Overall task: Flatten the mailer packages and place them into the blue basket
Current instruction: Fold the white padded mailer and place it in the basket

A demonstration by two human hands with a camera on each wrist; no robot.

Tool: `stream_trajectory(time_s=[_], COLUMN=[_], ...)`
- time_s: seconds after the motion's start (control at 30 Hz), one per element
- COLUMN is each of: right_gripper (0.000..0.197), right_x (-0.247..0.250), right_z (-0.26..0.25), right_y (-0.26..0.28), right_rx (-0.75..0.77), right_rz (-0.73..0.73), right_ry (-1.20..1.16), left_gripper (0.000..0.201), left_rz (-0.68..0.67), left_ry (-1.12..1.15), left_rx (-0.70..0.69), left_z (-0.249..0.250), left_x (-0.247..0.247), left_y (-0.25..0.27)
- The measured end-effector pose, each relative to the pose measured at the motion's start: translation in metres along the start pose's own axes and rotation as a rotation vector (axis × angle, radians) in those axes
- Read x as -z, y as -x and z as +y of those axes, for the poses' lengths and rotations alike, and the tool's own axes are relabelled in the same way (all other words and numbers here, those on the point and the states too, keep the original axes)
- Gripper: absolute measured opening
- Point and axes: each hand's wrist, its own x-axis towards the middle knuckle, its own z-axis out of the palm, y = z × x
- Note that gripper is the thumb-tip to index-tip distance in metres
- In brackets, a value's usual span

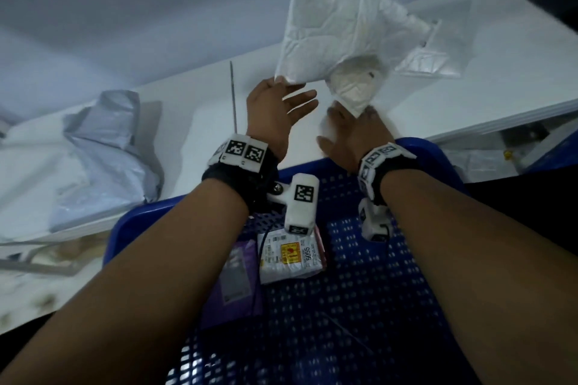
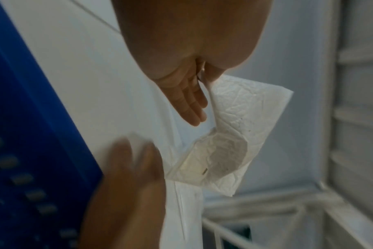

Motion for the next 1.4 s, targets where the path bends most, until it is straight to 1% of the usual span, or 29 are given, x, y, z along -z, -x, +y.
stream_trajectory(time_s=[0.07,0.13,0.2,0.27,0.4,0.53,0.6,0.67,0.73,0.8,0.87,1.0,1.13,1.2,1.27,1.33,1.4], right_gripper=[0.078,0.077,0.072,0.068,0.067,0.074,0.086,0.096,0.101,0.103,0.102,0.100,0.077,0.073,0.073,0.075,0.074], right_x=[-0.003,-0.007,-0.009,-0.009,-0.011,-0.014,-0.013,-0.013,-0.014,-0.014,-0.013,-0.012,-0.012,-0.011,-0.010,-0.010,-0.009], right_z=[0.002,0.007,0.006,0.006,0.007,0.009,0.009,0.009,0.009,0.009,0.007,0.006,0.007,0.008,0.008,0.007,0.007], right_y=[-0.001,-0.002,-0.002,-0.001,-0.002,-0.006,-0.004,-0.001,0.001,0.003,0.004,0.004,0.004,0.004,0.004,0.004,0.004], right_rx=[0.040,0.072,0.117,0.124,0.129,0.100,0.079,0.062,0.059,0.066,0.076,0.088,0.154,0.163,0.159,0.137,0.111], right_rz=[0.040,0.084,0.125,0.146,0.128,0.106,0.088,0.092,0.134,0.169,0.185,0.208,0.212,0.206,0.203,0.199,0.190], right_ry=[0.021,0.001,-0.003,0.010,0.009,0.008,-0.061,-0.134,-0.181,-0.170,-0.149,-0.106,-0.026,-0.008,-0.009,-0.034,-0.047], left_gripper=[0.016,0.016,0.014,0.018,0.020,0.019,0.018,0.020,0.024,0.029,0.034,0.035,0.029,0.027,0.022,0.016,0.015], left_rz=[0.082,0.151,0.188,0.195,0.210,0.241,0.266,0.260,0.245,0.264,0.304,0.358,0.344,0.321,0.303,0.263,0.213], left_ry=[0.030,0.007,-0.065,-0.159,-0.330,-0.366,-0.365,-0.422,-0.498,-0.517,-0.486,-0.379,-0.413,-0.362,-0.257,-0.064,0.141], left_rx=[0.050,0.116,0.189,0.251,0.273,0.297,0.268,0.206,0.121,0.054,0.006,-0.024,-0.055,-0.055,-0.048,-0.016,0.030], left_z=[0.006,0.009,0.012,0.015,0.019,0.012,0.005,-0.001,-0.004,-0.007,-0.008,-0.009,-0.009,-0.009,-0.008,-0.005,-0.001], left_x=[0.024,0.046,0.067,0.083,0.109,0.132,0.141,0.147,0.148,0.148,0.150,0.154,0.159,0.162,0.165,0.169,0.173], left_y=[-0.002,-0.003,-0.004,-0.002,-0.003,-0.009,-0.011,-0.013,-0.015,-0.017,-0.020,-0.021,-0.018,-0.019,-0.019,-0.019,-0.020])
